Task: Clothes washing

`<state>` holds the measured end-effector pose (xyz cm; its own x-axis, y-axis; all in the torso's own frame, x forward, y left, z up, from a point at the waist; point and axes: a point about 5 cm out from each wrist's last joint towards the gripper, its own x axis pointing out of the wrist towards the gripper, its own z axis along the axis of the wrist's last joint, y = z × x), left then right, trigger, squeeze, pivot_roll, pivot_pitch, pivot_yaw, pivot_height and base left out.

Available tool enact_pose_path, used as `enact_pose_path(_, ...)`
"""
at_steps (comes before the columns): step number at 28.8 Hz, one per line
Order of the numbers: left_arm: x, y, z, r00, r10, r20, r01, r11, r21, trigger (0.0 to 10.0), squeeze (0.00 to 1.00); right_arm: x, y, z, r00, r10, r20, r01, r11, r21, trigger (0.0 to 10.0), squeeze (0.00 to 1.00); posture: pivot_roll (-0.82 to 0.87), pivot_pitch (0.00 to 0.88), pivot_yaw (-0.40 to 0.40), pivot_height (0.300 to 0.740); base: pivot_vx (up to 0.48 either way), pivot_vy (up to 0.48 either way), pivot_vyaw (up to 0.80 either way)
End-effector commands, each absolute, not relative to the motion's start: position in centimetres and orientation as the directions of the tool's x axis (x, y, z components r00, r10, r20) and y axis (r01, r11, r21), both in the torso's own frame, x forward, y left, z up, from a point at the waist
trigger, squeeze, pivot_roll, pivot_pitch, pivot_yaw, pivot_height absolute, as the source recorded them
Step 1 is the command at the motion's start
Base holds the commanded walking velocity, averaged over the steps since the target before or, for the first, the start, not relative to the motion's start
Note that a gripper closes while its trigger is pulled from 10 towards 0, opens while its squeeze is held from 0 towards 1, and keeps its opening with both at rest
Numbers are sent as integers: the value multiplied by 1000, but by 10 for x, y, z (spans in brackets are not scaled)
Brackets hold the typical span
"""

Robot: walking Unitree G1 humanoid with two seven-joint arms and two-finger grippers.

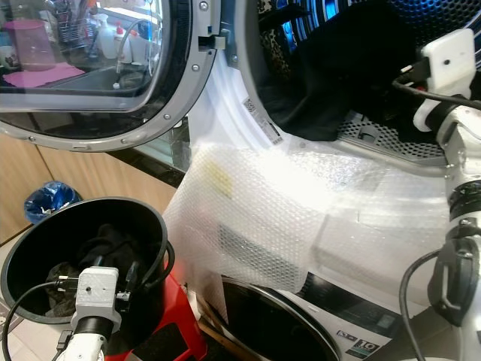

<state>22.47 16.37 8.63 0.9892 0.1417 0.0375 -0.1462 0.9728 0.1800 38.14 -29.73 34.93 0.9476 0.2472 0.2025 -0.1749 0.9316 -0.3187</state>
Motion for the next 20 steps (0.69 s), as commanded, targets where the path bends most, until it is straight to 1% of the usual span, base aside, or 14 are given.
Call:
enact_pose_path(1, 225, 161, 84, 991, 132, 17, -133, 977, 166, 10000, 0, 370, -322, 348, 962, 182, 204, -120, 952, -282, 10000, 0, 87, 88, -49, 740, 0, 0, 0)
enact_pose_path(2, 225, 161, 84, 991, 131, 17, -132, 977, 165, 10000, 0, 369, -323, 348, 962, 176, 207, -114, 953, -280, 10000, 0, 87, 88, -49, 740, 0, 0, 0)
enact_pose_path(3, 225, 161, 84, 991, 131, 15, -131, 978, 164, 10000, 0, 366, -332, 347, 968, 124, 217, -64, 963, -263, 10000, 0, 83, 89, -49, 740, 0, 0, 0)
enact_pose_path(5, 225, 161, 83, 991, 131, 15, -131, 978, 163, 10000, 0, 365, -336, 347, 970, 104, 220, -46, 966, -255, 10000, 0, 81, 89, -49, 740, 0, 0, 0)
enact_pose_path(6, 225, 161, 83, 991, 130, 15, -131, 978, 163, 10000, 0, 362, -343, 345, 971, 54, 232, 0, 975, -224, 10000, 0, 79, 89, -49, 740, 0, 0, 0)
enact_pose_path(7, 225, 161, 83, 991, 130, 15, -130, 978, 163, 10000, 0, 360, -346, 343, 971, 35, 238, 14, 979, -201, 10000, 0, 79, 90, -47, 740, 0, 0, 0)
enact_pose_path(10, 226, 162, 84, 992, 127, 16, -128, 978, 164, 10000, 0, 358, -352, 337, 971, 7, 238, 28, 989, -144, 10000, 0, 74, 89, -42, 740, 0, 0, 0)
enact_pose_path(12, 227, 162, 84, 992, 123, 16, -124, 978, 165, 10000, 0, 357, -353, 331, 975, 11, 222, 8, 997, -83, 10000, 0, 72, 90, -40, 740, 0, 0, 0)
enact_pose_path(13, 227, 162, 84, 992, 123, 16, -124, 978, 166, 10000, 0, 357, -353, 331, 975, 12, 221, 5, 997, -77, 10000, 0, 72, 90, -40, 740, 0, 0, 0)
enact_pose_path(14, 226, 163, 84, 992, 121, 16, -122, 978, 167, 10000, 0, 358, -351, 330, 975, 16, 224, -5, 999, -49, 10000, 0, 64, 88, -37, 740, 0, 0, 0)
enact_pose_path(16, 227, 162, 83, 993, 115, 14, -115, 979, 169, 10000, 0, 362, -344, 329, 979, -18, 203, -13, 989, 151, 10000, 0, 55, 86, -34, 740, 0, 0, 0)
enact_pose_path(17, 227, 162, 83, 994, 112, 13, -112, 979, 168, 10000, 0, 365, -333, 333, 975, 5, 223, -60, 968, 244, 10000, 0, 48, 86, -29, 740, 0, 0, 0)
enact_pose_path(18, 227, 162, 83, 994, 111, 13, -111, 979, 168, 10000, 0, 365, -328, 335, 973, 18, 232, -83, 959, 271, 10000, 0, 45, 85, -27, 740, 0, 0, 0)
enact_pose_path(20, 228, 160, 83, 995, 102, 12, -103, 981, 166, 10000, 0, 364, -303, 345, 949, 87, 303, -188, 928, 323, 10000, 0, 44, 81, -26, 740, 0, 0, 0)
